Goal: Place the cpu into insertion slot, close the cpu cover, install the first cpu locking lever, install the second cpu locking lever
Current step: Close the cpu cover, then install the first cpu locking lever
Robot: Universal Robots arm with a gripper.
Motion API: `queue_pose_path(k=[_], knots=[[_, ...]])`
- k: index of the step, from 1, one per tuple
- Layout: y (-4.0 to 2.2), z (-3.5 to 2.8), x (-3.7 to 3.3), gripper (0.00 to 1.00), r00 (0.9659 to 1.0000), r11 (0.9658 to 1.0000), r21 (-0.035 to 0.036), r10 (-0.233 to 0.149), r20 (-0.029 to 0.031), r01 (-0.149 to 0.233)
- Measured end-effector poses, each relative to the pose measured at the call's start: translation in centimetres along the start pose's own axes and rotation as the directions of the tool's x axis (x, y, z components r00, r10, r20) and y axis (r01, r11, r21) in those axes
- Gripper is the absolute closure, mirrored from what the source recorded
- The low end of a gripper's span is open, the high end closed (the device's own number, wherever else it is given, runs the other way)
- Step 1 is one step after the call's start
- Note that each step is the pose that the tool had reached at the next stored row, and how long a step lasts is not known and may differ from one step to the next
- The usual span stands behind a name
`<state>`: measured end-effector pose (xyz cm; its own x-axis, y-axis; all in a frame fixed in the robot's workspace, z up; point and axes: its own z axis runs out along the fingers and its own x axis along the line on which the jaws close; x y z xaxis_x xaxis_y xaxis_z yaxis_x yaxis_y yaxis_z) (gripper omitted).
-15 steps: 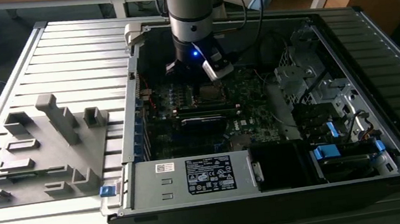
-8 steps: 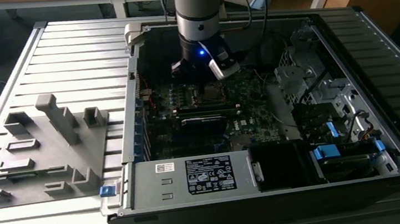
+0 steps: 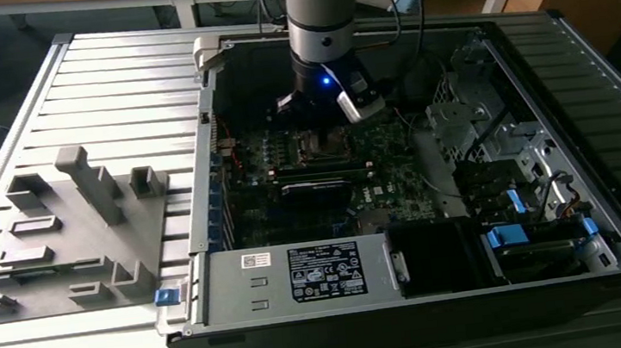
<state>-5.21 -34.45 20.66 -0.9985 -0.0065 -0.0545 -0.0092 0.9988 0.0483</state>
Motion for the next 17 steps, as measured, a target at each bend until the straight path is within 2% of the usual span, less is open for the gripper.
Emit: queue_pose_path(k=[10,17], knots=[[0.04,-0.6,-0.04,0.89,1.0,1.0,0.0,0.0,-0.0001,0.0],[0.04,-0.68,-0.04,0.89,1.0,1.0,0.0003,0.0,-0.0002,0.0]])
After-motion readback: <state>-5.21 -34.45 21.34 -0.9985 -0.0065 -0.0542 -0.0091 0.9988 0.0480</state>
